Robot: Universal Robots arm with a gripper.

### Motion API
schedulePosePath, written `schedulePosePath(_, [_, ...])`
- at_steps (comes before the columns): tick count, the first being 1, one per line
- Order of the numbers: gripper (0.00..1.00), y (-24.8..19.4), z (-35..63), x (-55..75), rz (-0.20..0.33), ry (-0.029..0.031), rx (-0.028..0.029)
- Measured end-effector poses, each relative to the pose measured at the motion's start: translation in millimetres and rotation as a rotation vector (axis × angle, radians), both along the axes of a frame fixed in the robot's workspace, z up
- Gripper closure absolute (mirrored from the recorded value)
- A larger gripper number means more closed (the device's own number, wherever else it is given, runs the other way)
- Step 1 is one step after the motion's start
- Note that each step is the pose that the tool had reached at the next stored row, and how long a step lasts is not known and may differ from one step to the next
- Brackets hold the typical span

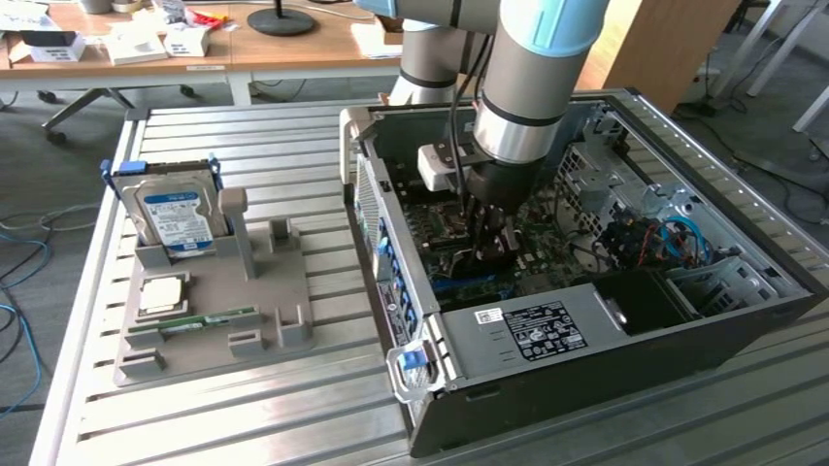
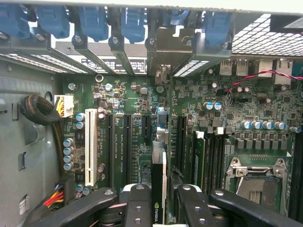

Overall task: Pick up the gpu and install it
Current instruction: 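Insert the gpu into the slot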

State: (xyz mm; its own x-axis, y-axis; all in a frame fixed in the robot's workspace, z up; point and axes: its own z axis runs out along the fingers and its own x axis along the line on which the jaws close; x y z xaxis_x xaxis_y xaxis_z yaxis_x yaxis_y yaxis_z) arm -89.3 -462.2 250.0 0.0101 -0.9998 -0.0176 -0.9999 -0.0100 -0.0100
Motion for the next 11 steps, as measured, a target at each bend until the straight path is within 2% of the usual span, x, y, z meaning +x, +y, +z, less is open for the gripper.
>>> schedulePosePath(11, [0.75, 0.1, 0.3, 1.4, 0.0, -0.0002, 0.0006])
